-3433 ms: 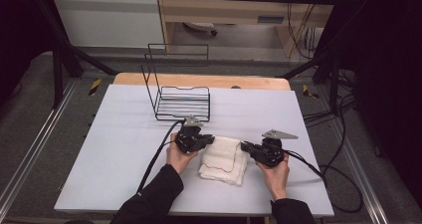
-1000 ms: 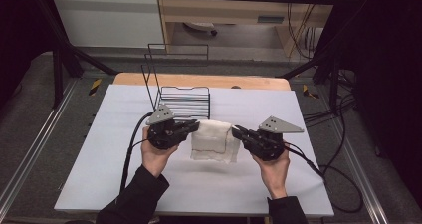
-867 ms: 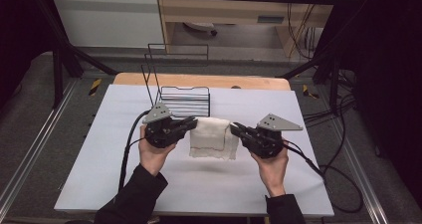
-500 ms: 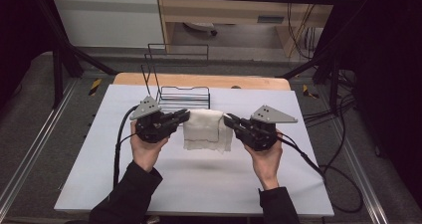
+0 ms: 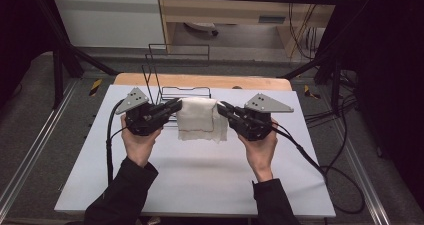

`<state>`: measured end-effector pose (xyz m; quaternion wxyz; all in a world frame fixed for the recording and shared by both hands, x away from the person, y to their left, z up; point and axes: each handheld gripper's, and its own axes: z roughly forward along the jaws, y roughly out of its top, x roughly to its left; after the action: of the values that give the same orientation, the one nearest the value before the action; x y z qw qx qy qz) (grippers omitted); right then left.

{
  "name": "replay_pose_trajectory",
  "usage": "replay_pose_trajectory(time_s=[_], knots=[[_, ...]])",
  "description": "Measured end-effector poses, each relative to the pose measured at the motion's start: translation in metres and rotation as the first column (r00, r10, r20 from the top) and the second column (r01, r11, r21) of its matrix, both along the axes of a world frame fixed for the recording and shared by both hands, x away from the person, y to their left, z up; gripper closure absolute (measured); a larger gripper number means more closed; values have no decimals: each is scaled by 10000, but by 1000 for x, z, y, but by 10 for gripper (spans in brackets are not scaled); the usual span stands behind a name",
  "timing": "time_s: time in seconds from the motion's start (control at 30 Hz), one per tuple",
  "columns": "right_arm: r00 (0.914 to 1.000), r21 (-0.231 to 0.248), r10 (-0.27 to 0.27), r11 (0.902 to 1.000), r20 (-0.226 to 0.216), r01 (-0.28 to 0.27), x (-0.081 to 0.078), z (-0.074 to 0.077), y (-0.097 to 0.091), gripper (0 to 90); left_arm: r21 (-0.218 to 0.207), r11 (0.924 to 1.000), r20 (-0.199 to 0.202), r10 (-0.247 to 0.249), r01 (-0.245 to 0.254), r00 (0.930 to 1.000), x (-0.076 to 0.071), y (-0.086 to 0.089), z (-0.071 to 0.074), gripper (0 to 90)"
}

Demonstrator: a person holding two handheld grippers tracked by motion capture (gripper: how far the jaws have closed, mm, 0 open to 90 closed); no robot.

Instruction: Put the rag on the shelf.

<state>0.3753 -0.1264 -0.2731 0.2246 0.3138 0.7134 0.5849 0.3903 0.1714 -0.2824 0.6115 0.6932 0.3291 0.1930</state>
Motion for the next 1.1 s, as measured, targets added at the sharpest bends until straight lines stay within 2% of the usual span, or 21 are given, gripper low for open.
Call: replay_pose_trajectory(time_s=[0.4,0.77,1.1], knots=[[9993,344,13,9994,373,-26,11,16,15,825,-458,9983,396,370,-351,9985,5,14,19,828],[9967,318,-149,9994,799,124,19,32,27,826,-725,9955,656,658,-610,9957,11,22,29,828],[9940,380,-210,9991,1070,170,29,48,37,826,-926,9922,834,908,-830,9924,18,29,45,829]])
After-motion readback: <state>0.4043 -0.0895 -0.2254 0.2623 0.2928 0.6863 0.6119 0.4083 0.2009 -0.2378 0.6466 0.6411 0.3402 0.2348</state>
